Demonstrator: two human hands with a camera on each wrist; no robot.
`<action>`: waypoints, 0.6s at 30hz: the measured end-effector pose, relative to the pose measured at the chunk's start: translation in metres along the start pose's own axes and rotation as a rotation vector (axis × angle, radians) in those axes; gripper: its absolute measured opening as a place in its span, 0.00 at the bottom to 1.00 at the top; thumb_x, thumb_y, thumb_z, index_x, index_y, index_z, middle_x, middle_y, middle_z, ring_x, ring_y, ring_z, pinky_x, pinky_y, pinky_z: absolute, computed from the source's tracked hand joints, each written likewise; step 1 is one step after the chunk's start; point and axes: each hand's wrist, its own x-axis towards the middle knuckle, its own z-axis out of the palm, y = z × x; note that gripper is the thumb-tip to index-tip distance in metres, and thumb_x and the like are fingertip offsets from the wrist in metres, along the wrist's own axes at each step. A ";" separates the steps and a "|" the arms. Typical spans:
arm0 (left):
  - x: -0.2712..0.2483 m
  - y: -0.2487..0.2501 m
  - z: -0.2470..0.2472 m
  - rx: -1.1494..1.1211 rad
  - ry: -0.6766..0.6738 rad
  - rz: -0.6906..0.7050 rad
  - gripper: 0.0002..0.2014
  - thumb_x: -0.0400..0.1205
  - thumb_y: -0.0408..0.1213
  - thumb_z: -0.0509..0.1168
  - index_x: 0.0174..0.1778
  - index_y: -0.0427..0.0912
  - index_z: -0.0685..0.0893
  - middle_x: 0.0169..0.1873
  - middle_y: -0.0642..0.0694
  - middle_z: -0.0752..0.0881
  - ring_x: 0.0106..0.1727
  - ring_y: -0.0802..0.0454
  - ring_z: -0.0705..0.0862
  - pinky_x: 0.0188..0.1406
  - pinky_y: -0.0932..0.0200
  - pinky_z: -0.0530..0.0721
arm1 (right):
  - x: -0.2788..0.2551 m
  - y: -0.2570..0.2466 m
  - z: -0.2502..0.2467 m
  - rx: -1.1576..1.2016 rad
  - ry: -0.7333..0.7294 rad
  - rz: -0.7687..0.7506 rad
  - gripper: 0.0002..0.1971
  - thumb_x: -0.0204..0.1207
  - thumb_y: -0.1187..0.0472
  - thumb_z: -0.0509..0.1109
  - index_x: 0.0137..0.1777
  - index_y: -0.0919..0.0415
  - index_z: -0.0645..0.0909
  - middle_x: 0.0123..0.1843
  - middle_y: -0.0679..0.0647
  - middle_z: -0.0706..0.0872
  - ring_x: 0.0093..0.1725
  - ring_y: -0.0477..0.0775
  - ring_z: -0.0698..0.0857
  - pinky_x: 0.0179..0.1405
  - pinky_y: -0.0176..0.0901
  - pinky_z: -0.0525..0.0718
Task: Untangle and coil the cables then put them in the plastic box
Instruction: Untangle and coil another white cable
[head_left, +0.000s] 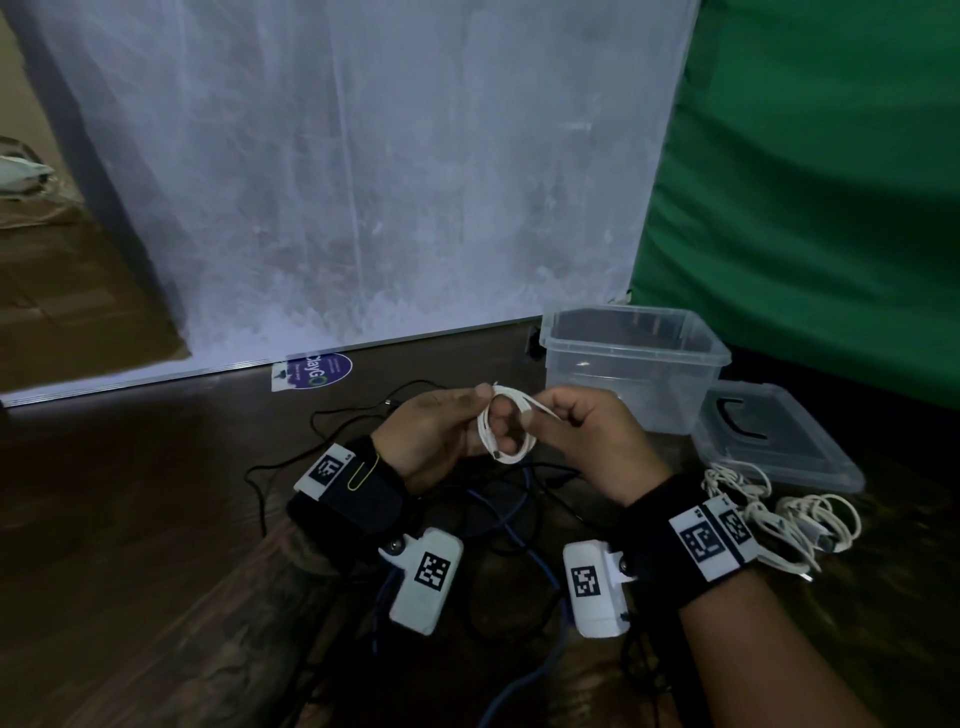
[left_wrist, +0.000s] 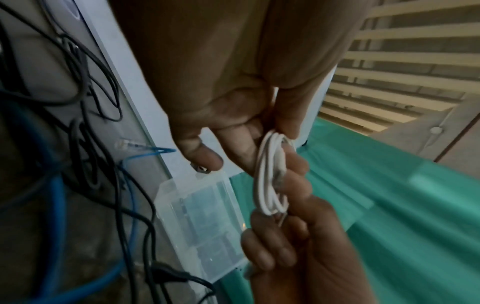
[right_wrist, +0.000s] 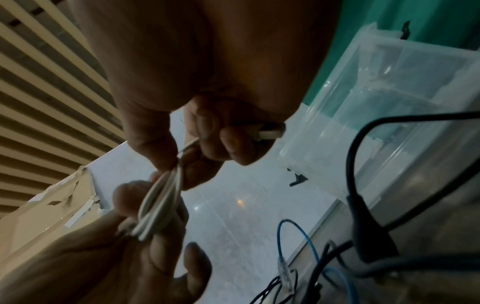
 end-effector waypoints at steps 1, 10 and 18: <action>0.000 -0.001 0.002 -0.033 0.001 -0.017 0.15 0.84 0.38 0.57 0.42 0.32 0.84 0.30 0.41 0.81 0.31 0.47 0.80 0.36 0.58 0.82 | 0.000 0.000 0.001 -0.007 0.006 -0.012 0.06 0.79 0.64 0.74 0.40 0.58 0.88 0.33 0.59 0.86 0.34 0.48 0.80 0.38 0.43 0.78; 0.013 -0.007 0.000 -0.011 0.241 0.098 0.16 0.88 0.38 0.52 0.35 0.38 0.73 0.23 0.49 0.64 0.23 0.57 0.61 0.21 0.66 0.59 | 0.000 0.003 0.003 0.064 -0.105 0.059 0.13 0.81 0.71 0.68 0.51 0.53 0.89 0.46 0.50 0.93 0.46 0.45 0.88 0.51 0.35 0.84; 0.008 -0.012 0.003 0.067 0.146 0.040 0.17 0.89 0.37 0.51 0.36 0.36 0.74 0.21 0.51 0.67 0.23 0.60 0.61 0.21 0.68 0.57 | 0.002 0.006 -0.002 0.301 0.085 0.212 0.09 0.82 0.67 0.69 0.50 0.56 0.90 0.42 0.56 0.93 0.40 0.51 0.89 0.43 0.42 0.83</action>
